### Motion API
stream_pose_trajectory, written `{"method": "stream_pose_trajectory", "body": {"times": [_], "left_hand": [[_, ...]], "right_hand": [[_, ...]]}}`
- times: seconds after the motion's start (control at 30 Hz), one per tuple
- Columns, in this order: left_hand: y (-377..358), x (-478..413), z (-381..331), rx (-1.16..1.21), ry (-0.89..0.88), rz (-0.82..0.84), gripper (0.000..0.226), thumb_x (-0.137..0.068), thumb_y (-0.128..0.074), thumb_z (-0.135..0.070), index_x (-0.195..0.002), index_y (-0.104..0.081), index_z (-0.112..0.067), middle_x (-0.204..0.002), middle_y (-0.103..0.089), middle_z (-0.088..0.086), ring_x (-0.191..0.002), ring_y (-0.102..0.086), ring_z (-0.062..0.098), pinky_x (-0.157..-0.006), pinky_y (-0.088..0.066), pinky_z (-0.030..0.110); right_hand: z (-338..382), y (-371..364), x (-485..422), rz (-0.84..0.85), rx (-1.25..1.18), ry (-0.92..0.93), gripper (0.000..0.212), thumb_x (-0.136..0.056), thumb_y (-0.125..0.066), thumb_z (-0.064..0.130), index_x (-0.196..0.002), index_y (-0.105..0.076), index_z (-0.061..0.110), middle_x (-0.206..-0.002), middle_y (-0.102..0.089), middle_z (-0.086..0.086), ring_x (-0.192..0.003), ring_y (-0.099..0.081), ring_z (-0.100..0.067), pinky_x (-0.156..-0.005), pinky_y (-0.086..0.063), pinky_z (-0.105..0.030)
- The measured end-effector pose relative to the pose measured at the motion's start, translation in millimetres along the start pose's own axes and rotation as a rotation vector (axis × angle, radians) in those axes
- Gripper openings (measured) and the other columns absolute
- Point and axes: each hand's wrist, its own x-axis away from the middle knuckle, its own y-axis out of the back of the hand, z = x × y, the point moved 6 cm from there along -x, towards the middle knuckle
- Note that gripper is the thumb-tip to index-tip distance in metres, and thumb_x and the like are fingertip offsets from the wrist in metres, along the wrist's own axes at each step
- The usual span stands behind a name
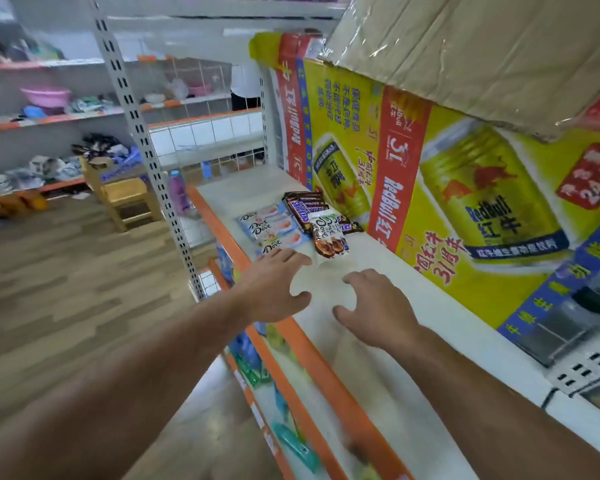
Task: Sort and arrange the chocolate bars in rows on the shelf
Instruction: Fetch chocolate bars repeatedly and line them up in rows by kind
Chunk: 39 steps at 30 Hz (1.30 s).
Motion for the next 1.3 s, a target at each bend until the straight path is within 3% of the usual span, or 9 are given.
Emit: {"method": "stream_pose_trajectory", "body": {"times": [0.2, 0.37, 0.53, 0.7, 0.8, 0.93, 1.03, 1.3], "left_hand": [[-5, -62, 47, 0.019, -0.005, 0.026, 0.054, -0.088, -0.052, -0.031, -0.141, -0.041, -0.025, -0.150, -0.038, 0.001, -0.140, -0.029, 0.021, -0.113, -0.028, 0.038], [-9, -117, 93, 0.051, -0.052, -0.006, 0.045, -0.091, -0.051, -0.018, -0.136, -0.050, -0.021, -0.143, -0.046, 0.003, -0.135, -0.035, 0.025, -0.111, -0.028, 0.037], [-18, -187, 134, 0.028, -0.238, -0.018, 0.047, -0.082, -0.058, -0.014, -0.129, -0.057, -0.015, -0.127, -0.059, 0.009, -0.116, -0.052, 0.032, -0.097, -0.045, 0.040], [-23, -241, 150, -0.013, -0.477, 0.117, 0.059, -0.078, -0.061, -0.004, -0.135, -0.054, -0.017, -0.139, -0.051, 0.004, -0.129, -0.044, 0.025, -0.105, -0.037, 0.038], [-29, -262, 152, -0.030, -0.569, 0.246, 0.064, -0.074, -0.062, -0.004, -0.135, -0.053, -0.022, -0.133, -0.055, 0.003, -0.122, -0.046, 0.024, -0.099, -0.041, 0.036], [-30, -276, 152, -0.018, -0.653, 0.314, 0.052, -0.075, -0.068, -0.010, -0.124, -0.059, -0.022, -0.117, -0.055, 0.001, -0.112, -0.046, 0.020, -0.089, -0.043, 0.033], [-29, -280, 152, -0.003, -0.694, 0.318, 0.044, -0.076, -0.070, -0.018, -0.119, -0.060, -0.024, -0.112, -0.052, -0.004, -0.109, -0.044, 0.015, -0.085, -0.041, 0.029], [-26, -279, 150, 0.179, -0.684, 0.254, 0.034, -0.075, -0.069, -0.025, -0.108, -0.060, -0.027, -0.107, -0.056, -0.007, -0.099, -0.049, 0.013, -0.077, -0.040, 0.028]], "right_hand": [[4, -15, -66, -0.014, 0.001, -0.022, 0.052, -0.084, -0.055, 0.052, -0.128, -0.049, 0.025, -0.126, -0.050, 0.000, -0.117, -0.047, -0.022, -0.094, -0.044, -0.039], [12, -25, -119, -0.089, 0.037, -0.094, 0.046, -0.085, -0.051, 0.051, -0.122, -0.052, 0.025, -0.117, -0.053, 0.000, -0.108, -0.049, -0.023, -0.089, -0.045, -0.039], [16, -35, -162, -0.095, 0.144, -0.257, 0.052, -0.084, -0.048, 0.064, -0.113, -0.047, 0.021, -0.113, -0.052, -0.003, -0.104, -0.049, -0.024, -0.083, -0.044, -0.039], [19, -46, -184, -0.072, 0.202, -0.433, 0.057, -0.080, -0.054, 0.062, -0.115, -0.046, 0.018, -0.112, -0.054, -0.005, -0.104, -0.050, -0.025, -0.082, -0.044, -0.038], [20, -46, -189, -0.072, 0.167, -0.532, 0.055, -0.082, -0.057, 0.055, -0.120, -0.045, 0.017, -0.112, -0.054, -0.005, -0.106, -0.051, -0.025, -0.085, -0.046, -0.038], [22, -45, -188, -0.083, 0.106, -0.621, 0.053, -0.080, -0.062, 0.047, -0.120, -0.048, 0.016, -0.112, -0.054, -0.006, -0.107, -0.052, -0.027, -0.086, -0.046, -0.037], [24, -42, -186, -0.094, 0.083, -0.667, 0.046, -0.077, -0.062, 0.039, -0.114, -0.051, 0.014, -0.108, -0.056, -0.007, -0.103, -0.053, -0.028, -0.083, -0.047, -0.037], [31, -41, -162, -0.124, 0.066, -0.645, 0.044, -0.078, -0.063, 0.034, -0.118, -0.051, 0.022, -0.111, -0.054, 0.000, -0.104, -0.050, -0.023, -0.084, -0.046, -0.036]]}}
